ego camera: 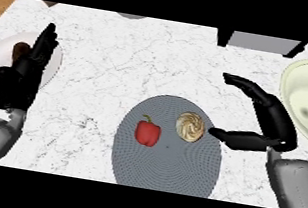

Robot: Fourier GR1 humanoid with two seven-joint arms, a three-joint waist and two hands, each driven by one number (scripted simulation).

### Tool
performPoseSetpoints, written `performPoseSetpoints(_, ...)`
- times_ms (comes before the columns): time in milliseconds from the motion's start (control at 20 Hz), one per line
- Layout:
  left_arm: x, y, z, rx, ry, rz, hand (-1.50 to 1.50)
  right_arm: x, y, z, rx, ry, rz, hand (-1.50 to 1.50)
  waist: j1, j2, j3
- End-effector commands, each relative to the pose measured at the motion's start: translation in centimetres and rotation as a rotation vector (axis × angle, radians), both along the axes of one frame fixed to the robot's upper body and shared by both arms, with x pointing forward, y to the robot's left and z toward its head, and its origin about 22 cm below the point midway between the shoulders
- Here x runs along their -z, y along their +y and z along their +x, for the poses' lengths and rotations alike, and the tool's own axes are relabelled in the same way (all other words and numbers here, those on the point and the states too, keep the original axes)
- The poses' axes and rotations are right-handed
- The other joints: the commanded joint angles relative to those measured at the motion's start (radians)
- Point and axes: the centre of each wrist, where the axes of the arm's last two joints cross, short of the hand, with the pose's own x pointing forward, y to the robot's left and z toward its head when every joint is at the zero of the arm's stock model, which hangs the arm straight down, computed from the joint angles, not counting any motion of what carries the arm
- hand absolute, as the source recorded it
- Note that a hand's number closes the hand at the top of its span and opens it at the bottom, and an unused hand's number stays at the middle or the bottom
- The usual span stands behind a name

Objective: Pick the bell pepper from the placemat and place it in the bowl

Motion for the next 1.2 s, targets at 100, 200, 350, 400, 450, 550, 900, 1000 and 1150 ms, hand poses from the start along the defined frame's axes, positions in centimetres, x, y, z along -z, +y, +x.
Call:
performPoseSetpoints(100,0.5,0.3,-0.5,-0.022,0.029,0.013,0.00,-3.9,0.6,-1.0,-0.132,-0.084,-0.307,-1.50,-0.023,-0.006,-0.002)
performPoseSetpoints(200,0.2,2.2,0.2,-0.029,0.013,0.007,0.00,-6.4,1.2,-0.3,-0.112,-0.069,-0.406,-1.50,-0.021,-0.003,-0.004)
performPoseSetpoints(350,0.2,1.2,-0.1,-0.016,0.020,0.015,0.00,-8.0,4.1,-0.1,-0.111,-0.061,-0.579,-1.50,-0.010,-0.004,-0.003)
performPoseSetpoints(400,-0.4,1.2,-0.1,-0.019,0.017,0.021,0.00,-8.4,5.0,-0.7,-0.111,-0.057,-0.638,-1.50,-0.013,-0.006,-0.003)
performPoseSetpoints(450,0.3,2.0,0.0,-0.030,0.012,0.018,0.00,-9.7,7.0,0.0,-0.104,-0.057,-0.670,-1.50,-0.003,-0.003,-0.004)
performPoseSetpoints(550,-0.3,1.3,0.0,-0.031,0.008,0.024,0.00,-9.9,8.0,-0.7,-0.142,-0.026,-0.779,-1.50,-0.010,-0.005,-0.003)
performPoseSetpoints(900,-2.1,3.0,-1.5,-0.001,0.012,0.012,0.00,-10.4,13.5,-0.1,-0.254,0.082,-0.924,-1.50,0.002,-0.003,-0.002)
performPoseSetpoints(1000,0.4,0.8,-0.6,-0.010,0.004,0.014,0.00,-9.2,15.3,-1.4,-0.299,0.077,-0.952,-1.50,-0.012,0.000,-0.002)
performPoseSetpoints(1150,-0.2,0.6,-1.7,-0.018,0.001,0.023,0.00,-9.8,16.2,-0.8,-0.322,0.107,-1.021,-1.50,-0.008,-0.001,-0.001)
